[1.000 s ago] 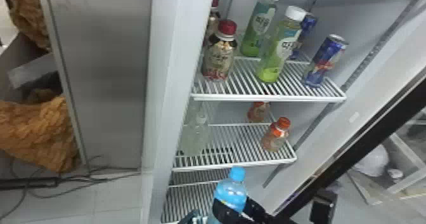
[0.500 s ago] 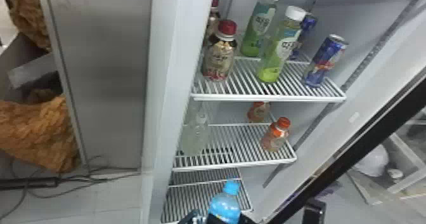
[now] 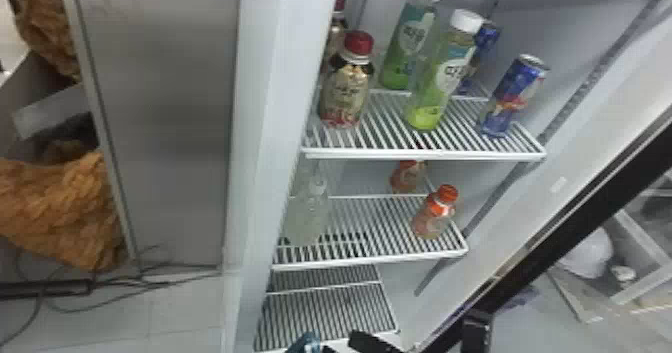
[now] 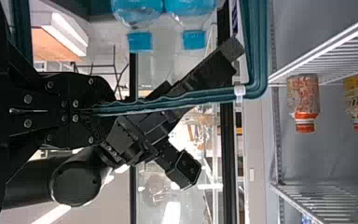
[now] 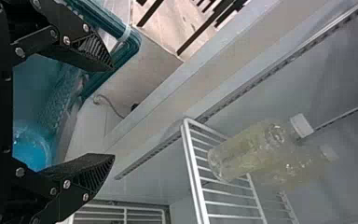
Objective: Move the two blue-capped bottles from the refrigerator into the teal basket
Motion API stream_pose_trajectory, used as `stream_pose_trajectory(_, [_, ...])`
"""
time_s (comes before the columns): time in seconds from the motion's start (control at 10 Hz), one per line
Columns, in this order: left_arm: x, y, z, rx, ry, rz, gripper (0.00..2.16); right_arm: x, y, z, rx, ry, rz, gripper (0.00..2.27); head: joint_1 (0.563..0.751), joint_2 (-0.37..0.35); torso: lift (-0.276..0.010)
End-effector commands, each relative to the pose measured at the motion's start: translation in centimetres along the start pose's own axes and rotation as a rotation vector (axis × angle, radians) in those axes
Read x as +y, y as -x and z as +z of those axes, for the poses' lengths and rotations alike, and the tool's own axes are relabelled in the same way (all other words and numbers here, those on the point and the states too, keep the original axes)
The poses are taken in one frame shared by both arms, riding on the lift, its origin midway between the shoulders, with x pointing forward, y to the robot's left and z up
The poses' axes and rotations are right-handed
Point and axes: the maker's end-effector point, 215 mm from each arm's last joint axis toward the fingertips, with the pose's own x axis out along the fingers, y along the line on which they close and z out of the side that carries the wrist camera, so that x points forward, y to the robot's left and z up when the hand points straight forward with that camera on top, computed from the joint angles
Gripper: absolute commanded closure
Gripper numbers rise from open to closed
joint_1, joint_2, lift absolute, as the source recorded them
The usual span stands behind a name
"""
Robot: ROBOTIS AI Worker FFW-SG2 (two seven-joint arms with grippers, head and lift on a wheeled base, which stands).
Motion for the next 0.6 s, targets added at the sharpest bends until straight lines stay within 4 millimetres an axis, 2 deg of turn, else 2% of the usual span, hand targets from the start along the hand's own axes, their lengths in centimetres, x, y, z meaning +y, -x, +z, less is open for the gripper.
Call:
stream_pose_trajectory(0.0, [0.0, 0.0, 0.0, -0.001, -0.001, 0.002, 1.14, 0.1, 0.1, 1.7, -0.050, 0.049, 0.004, 0.38, 0.695, -0.350, -0.142])
stream_pose_trajectory(0.2, [0.0, 0.0, 0.0, -0.002, 0.002, 0.001, 1.14, 0.0, 1.1, 6.3, -0.170, 0.236, -0.042, 0.38, 0.695, -0.350, -0.142])
stream_pose_trajectory(0.5, [0.1, 0.1, 0.0, -0.006, 0.003, 0.002, 1.14, 0.4, 2.8, 10.5, -0.313, 0.344, -0.125, 0.38, 0.695, -0.350, -0.142])
